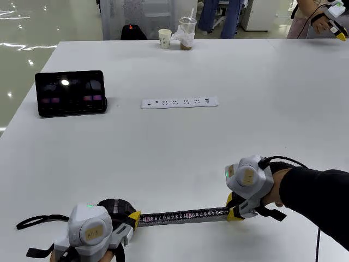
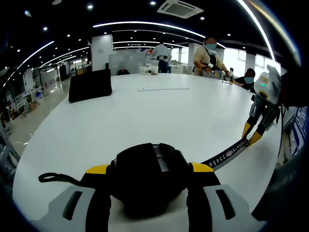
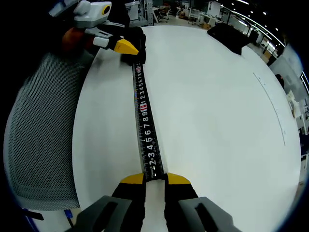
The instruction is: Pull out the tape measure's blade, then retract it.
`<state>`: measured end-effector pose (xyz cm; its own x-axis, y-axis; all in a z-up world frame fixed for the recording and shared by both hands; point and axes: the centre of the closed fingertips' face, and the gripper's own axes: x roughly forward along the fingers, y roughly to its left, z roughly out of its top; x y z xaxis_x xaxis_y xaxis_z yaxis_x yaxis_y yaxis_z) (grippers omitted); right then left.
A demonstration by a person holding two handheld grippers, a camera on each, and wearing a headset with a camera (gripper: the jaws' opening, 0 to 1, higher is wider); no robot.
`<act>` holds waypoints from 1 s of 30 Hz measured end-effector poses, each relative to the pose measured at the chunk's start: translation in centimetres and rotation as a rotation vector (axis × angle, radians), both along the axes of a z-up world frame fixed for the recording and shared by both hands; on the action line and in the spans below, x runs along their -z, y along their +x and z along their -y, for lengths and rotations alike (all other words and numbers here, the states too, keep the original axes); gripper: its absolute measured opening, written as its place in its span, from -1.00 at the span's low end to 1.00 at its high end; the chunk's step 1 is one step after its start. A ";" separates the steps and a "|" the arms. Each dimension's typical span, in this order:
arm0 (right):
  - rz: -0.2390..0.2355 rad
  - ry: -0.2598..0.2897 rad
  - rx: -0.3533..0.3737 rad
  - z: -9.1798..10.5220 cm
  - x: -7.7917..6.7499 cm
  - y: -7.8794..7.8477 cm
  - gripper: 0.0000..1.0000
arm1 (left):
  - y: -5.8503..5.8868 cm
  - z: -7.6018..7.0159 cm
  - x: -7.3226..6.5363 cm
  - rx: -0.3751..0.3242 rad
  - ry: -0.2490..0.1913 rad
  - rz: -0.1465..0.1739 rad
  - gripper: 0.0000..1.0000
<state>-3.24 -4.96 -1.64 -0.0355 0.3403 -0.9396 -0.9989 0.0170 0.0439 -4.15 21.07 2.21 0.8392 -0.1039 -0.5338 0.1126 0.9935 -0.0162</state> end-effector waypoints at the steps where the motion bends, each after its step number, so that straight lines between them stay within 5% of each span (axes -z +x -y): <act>1: 0.001 0.000 -0.007 0.0 0.0 0.0 -0.77 | 0.0 0.0 0.0 0.000 0.000 0.000 0.16; 30: 0.025 0.020 -0.062 -0.9 0.1 -0.1 -0.76 | 0.1 0.0 0.0 0.002 -0.004 -0.002 0.16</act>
